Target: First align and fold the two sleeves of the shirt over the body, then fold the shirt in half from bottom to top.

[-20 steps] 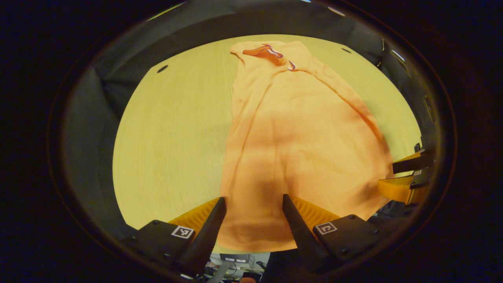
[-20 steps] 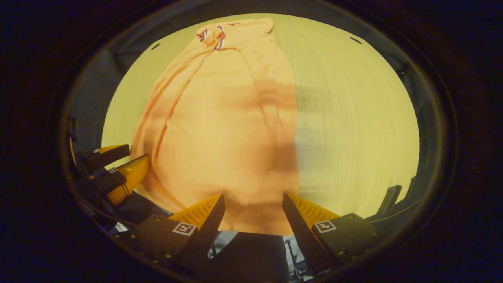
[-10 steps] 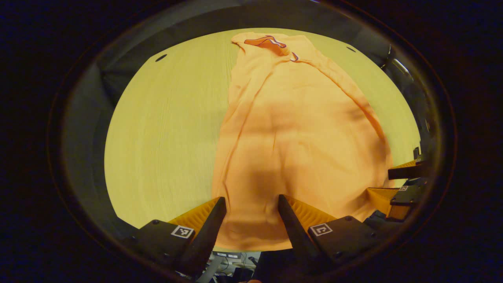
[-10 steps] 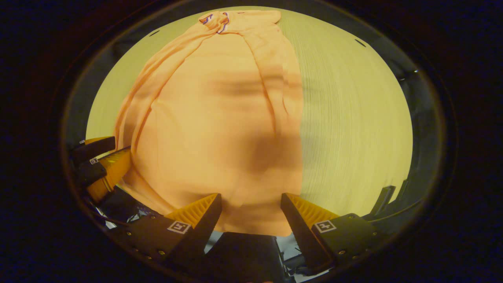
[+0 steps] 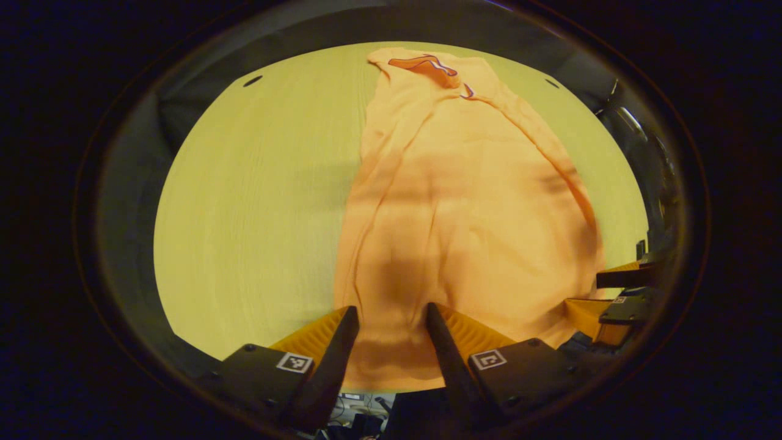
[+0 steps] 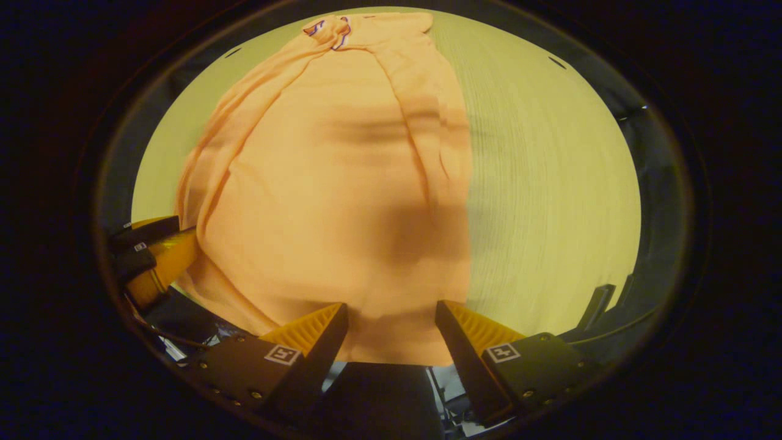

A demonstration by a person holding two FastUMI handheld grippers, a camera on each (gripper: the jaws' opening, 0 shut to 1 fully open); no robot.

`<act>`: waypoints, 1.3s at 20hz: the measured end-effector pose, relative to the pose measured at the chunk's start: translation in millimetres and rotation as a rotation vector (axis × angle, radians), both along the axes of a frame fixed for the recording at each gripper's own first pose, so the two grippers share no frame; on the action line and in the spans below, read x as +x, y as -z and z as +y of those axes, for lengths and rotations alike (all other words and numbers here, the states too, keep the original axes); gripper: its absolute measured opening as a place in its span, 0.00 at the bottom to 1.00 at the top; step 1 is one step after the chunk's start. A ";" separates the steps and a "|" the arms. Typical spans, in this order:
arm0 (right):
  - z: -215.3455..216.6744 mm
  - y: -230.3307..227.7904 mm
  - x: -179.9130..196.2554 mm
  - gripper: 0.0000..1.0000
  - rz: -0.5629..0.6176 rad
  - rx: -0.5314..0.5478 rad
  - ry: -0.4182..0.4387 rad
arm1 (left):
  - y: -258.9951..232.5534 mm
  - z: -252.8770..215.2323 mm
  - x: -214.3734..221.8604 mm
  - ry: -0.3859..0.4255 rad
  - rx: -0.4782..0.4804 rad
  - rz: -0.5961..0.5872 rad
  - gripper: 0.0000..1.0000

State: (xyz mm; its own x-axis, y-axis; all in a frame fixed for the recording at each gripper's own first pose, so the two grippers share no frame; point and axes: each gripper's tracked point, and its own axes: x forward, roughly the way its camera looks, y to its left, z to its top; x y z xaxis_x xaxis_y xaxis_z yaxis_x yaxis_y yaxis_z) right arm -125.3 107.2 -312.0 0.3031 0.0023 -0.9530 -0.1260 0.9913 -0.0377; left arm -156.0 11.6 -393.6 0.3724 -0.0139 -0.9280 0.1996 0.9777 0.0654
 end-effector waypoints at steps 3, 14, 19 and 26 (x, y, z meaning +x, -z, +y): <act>6.9 -2.2 1.4 0.52 -0.023 0.024 0.006 | -1.7 -6.1 4.4 -0.022 -0.035 -0.029 0.37; 11.2 -2.6 2.3 0.01 -0.042 0.074 0.021 | -0.9 -8.6 5.5 -0.026 -0.048 0.002 0.10; 12.4 -5.0 2.0 0.01 -0.057 0.085 0.018 | -0.8 -9.2 4.3 -0.031 -0.047 -0.011 0.06; 9.8 -46.3 23.4 0.00 -0.154 0.087 0.016 | -25.6 -8.9 14.5 -0.084 -0.089 -0.011 0.10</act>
State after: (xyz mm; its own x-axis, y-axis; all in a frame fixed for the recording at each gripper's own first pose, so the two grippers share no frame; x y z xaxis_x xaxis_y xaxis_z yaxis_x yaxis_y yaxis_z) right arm -101.9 117.0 -265.7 0.4463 0.0767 -0.8916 -0.1092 0.9935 0.0308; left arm -141.4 2.7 -368.1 0.3862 -0.0645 -0.9202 0.1165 0.9930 -0.0207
